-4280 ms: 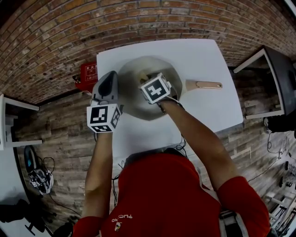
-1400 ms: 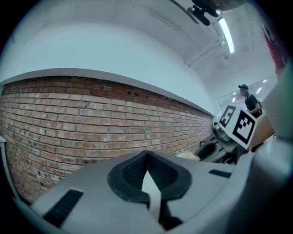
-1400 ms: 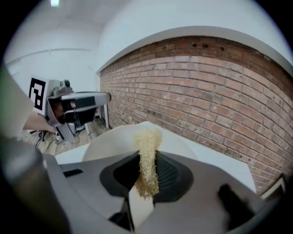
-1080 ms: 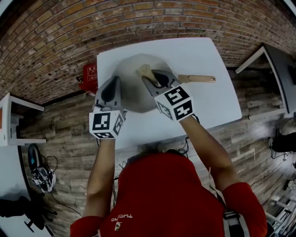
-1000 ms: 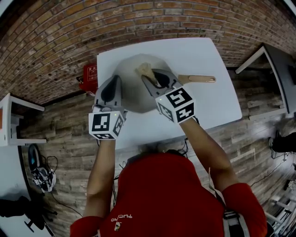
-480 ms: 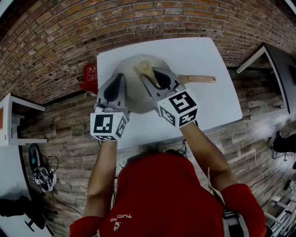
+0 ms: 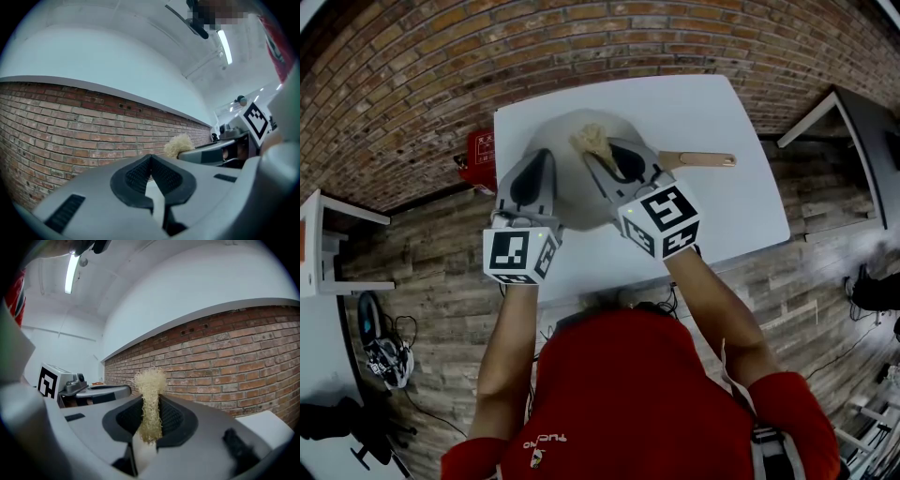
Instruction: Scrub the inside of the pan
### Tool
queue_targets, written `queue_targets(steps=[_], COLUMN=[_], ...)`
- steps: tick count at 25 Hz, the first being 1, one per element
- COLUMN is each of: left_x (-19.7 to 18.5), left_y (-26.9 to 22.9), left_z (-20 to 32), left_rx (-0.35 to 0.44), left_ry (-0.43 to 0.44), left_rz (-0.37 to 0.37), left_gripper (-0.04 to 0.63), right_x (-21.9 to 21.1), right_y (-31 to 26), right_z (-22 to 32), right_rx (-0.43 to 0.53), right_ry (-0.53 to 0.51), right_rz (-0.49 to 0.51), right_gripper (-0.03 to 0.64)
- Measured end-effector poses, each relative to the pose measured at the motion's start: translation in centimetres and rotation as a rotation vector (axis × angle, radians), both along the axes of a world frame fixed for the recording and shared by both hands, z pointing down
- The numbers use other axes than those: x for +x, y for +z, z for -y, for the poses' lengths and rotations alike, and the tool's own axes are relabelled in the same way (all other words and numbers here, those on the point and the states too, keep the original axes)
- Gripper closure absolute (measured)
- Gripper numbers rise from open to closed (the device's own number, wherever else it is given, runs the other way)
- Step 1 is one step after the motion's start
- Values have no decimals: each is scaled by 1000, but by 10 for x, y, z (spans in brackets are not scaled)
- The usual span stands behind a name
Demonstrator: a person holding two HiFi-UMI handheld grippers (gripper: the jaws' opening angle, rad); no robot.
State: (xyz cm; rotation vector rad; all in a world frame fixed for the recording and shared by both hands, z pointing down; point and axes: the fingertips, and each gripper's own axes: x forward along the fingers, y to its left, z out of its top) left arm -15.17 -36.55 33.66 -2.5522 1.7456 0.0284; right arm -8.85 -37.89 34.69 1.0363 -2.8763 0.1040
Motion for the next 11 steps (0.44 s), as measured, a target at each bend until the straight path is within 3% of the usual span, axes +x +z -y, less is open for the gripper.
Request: queue_targets(steps=[11], left_x=[2], left_y=[-1], left_z=[-6], left_rx=[1], left_ry=[2], left_rz=[10], left_gripper=[581], right_x=[5], right_y=[-1], right_z=[-3], right_rx=[-5], right_ry=[1], right_rz=[3], right_gripper=[531])
